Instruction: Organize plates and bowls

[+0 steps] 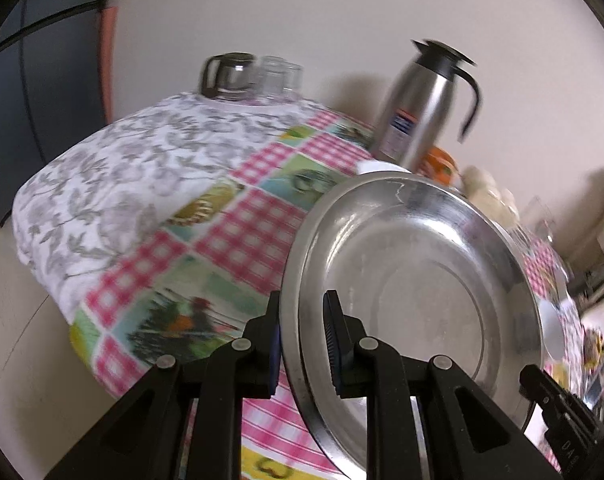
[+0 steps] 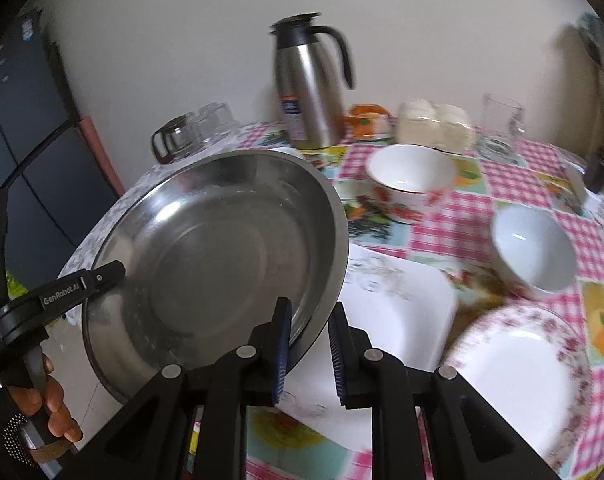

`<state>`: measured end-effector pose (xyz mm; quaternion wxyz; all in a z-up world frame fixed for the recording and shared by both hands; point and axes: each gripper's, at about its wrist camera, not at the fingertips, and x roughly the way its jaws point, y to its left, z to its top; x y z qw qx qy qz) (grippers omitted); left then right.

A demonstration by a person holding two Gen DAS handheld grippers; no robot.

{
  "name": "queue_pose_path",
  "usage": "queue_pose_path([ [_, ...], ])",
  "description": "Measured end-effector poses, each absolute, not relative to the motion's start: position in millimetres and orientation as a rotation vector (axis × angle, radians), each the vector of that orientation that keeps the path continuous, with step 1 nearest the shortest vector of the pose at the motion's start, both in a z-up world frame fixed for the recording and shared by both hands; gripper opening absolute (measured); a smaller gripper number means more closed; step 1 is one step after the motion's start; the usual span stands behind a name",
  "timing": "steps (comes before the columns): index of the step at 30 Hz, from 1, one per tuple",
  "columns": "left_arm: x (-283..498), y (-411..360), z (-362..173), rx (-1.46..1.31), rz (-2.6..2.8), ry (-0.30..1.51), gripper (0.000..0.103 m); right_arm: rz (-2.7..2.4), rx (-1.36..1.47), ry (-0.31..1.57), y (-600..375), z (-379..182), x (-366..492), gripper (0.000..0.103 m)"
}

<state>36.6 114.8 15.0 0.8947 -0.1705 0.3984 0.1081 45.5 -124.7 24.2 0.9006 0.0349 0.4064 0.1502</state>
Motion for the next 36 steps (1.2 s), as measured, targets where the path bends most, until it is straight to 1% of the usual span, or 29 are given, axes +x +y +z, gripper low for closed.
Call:
queue_pose_path([
  [7,43.2,72.3,9.1,-0.313,0.139,0.867,0.02,0.254,0.098,0.832,-172.6,27.8,36.5,0.02],
  [18,52.5,30.3,-7.1,-0.209,0.062,0.95,0.02,0.175,0.123,0.885,-211.9,6.9,34.5,0.02],
  [28,59.9,12.7,-22.7,-0.137,0.034,1.021,0.02,0.12,0.126,0.934,-221.5,-8.2,44.7,0.02],
  [36,65.3,9.4,-37.6,-0.112,0.029,1.093,0.022,0.104,0.105,0.935,-219.9,-10.4,47.4,0.02],
])
